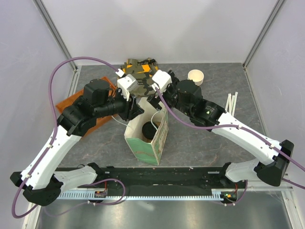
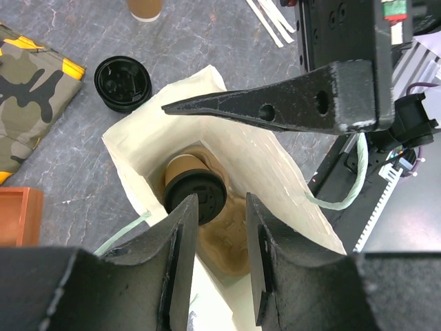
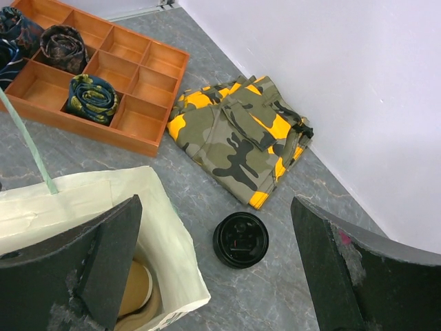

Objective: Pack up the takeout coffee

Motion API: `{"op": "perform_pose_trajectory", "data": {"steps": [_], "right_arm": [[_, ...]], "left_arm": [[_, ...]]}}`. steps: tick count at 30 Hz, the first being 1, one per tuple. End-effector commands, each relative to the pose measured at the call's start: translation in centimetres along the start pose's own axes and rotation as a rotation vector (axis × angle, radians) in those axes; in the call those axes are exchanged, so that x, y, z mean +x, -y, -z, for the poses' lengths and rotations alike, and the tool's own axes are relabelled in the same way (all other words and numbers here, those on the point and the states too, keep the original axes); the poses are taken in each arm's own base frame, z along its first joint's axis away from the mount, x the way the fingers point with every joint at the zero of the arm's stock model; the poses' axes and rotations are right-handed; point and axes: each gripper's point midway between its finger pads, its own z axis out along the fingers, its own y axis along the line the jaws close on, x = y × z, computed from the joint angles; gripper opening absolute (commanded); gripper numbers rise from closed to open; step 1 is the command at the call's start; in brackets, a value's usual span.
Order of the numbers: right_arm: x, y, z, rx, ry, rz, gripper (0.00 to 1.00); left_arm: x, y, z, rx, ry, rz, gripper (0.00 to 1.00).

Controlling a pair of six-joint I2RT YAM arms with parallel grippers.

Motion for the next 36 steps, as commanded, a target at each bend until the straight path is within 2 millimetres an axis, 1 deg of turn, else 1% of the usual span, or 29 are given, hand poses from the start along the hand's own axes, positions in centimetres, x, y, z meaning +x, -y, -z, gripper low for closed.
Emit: {"op": "perform_pose_trajectory", "data": {"steps": [1, 5, 7, 8, 9, 10, 11, 12, 13, 14, 15, 16, 19, 20, 21, 22, 23, 24, 25, 26, 27, 28, 30, 31, 32, 33, 34, 35, 36], "right_arm": [[-2.7, 1.4, -0.2, 0.055, 0.071, -0.039, 0.98], [-2.5, 1.4, -0.2, 0.055, 0.066, -0.034, 0.98], [-2.3, 1.3, -0.3, 0.053, 0.06, -0.028, 0.98], [-2.3, 1.4, -0.2, 0.056, 0.061, -0.027, 0.98], [-2.3, 1.4, -0.3, 0.055, 0.06, -0.025, 0.98], [-2.4, 1.4, -0.2, 0.055, 0.063, -0.026, 0.98], [-2.3, 1.4, -0.2, 0.055, 0.06, -0.025, 0.98], [-2.3, 1.4, -0.1, 0.055, 0.061, -0.026, 0.98], [-2.4, 1.4, -0.1, 0.054, 0.063, -0.026, 0.98], [-2.4, 1.4, 0.0, 0.055, 0.064, -0.026, 0.98], [-2.5, 1.4, 0.0, 0.055, 0.066, -0.026, 0.98], [-2.5, 1.6, 0.0, 0.06, 0.067, -0.026, 0.98], [-2.7, 2.2, -0.1, 0.088, 0.069, -0.038, 0.98], [-2.8, 2.4, -0.2, 0.097, 0.068, -0.042, 0.98], [-2.9, 2.8, -0.2, 0.111, 0.068, -0.047, 0.98], [-3.2, 3.1, -0.3, 0.124, 0.072, -0.053, 0.98], [-3.1, 3.5, -0.4, 0.148, 0.065, -0.068, 0.98], [-3.1, 3.9, -0.4, 0.163, 0.064, -0.076, 0.98], [-3.6, 4.2, -0.4, 0.175, 0.071, -0.084, 0.98], [-3.4, 4.5, -0.6, 0.19, 0.064, -0.096, 0.98], [-3.4, 4.9, -0.6, 0.203, 0.064, -0.111, 0.98], [-3.8, 5.4, -0.4, 0.216, 0.071, -0.121, 0.98], [-3.8, 6.2, -0.5, 0.238, 0.069, -0.142, 0.98], [-4.1, 6.9, -0.4, 0.253, 0.075, -0.153, 0.98], [-3.9, 7.6, -0.4, 0.267, 0.071, -0.162, 0.98], [-4.3, 8.1, -0.3, 0.28, 0.079, -0.181, 0.98], [-3.9, 8.5, -0.3, 0.288, 0.066, -0.193, 0.98], [-3.6, 9.6, -0.1, 0.312, 0.058, -0.207, 0.98], [-3.7, 10.2, 0.1, 0.323, 0.06, -0.235, 0.98]], "left_arm": [[-2.3, 0.2, 0.5, 0.001, 0.071, -0.051, 0.41], [-2.4, -0.6, 0.5, -0.05, 0.075, -0.03, 0.42], [-2.5, -0.8, 0.5, -0.059, 0.076, -0.015, 0.43], [-2.8, -0.9, 0.6, -0.073, 0.086, -0.007, 0.43], [-2.9, -1.3, 0.4, -0.088, 0.081, 0.003, 0.43], [-3.2, -2.1, 0.6, -0.127, 0.088, 0.025, 0.43], [-3.6, -2.5, 0.9, -0.141, 0.097, 0.04, 0.43], [-3.8, -3.7, 0.9, -0.167, 0.099, 0.073, 0.43], [-4.3, -4.2, 1.1, -0.177, 0.109, 0.11, 0.43], [-4.3, -4.8, 1.2, -0.189, 0.105, 0.14, 0.43], [-4.5, -6.1, 1.6, -0.214, 0.113, 0.174, 0.43], [-4.7, -6.8, 1.6, -0.227, 0.115, 0.212, 0.43], [-5.1, -8.8, 2.1, -0.278, 0.132, 0.256, 0.43], [-5.0, -9.4, 2.1, -0.296, 0.13, 0.271, 0.43], [-4.7, -10.7, 2.7, -0.339, 0.131, 0.305, 0.43], [-4.3, -11.6, 2.8, -0.365, 0.126, 0.346, 0.43], [-3.5, -12.7, 2.7, -0.396, 0.102, 0.381, 0.43], [-2.7, -14.8, 3.7, -0.469, 0.1, 0.426, 0.43], [-1.1, -15.8, 3.7, -0.5, 0.063, 0.475, 0.43], [0.1, -17.0, 3.8, -0.534, 0.032, 0.511, 0.43], [1.3, -18.4, 4.4, -0.579, 0.009, 0.552, 0.43], [3.0, -18.7, 4.4, -0.59, -0.041, 0.581, 0.41], [4.7, -19.3, 4.9, -0.619, -0.073, 0.598, 0.39], [6.1, -19.3, 4.7, -0.616, -0.104, 0.604, 0.38], [6.4, -18.9, 5.0, -0.613, -0.101, 0.601, 0.38], [7.2, -18.3, 4.5, -0.58, -0.115, 0.622, 0.38], [7.5, -17.8, 4.4, -0.551, -0.115, 0.635, 0.38], [7.7, -17.3, 4.2, -0.529, -0.116, 0.648, 0.38], [8.3, -16.7, 4.1, -0.5, -0.117, 0.679, 0.38]]}}
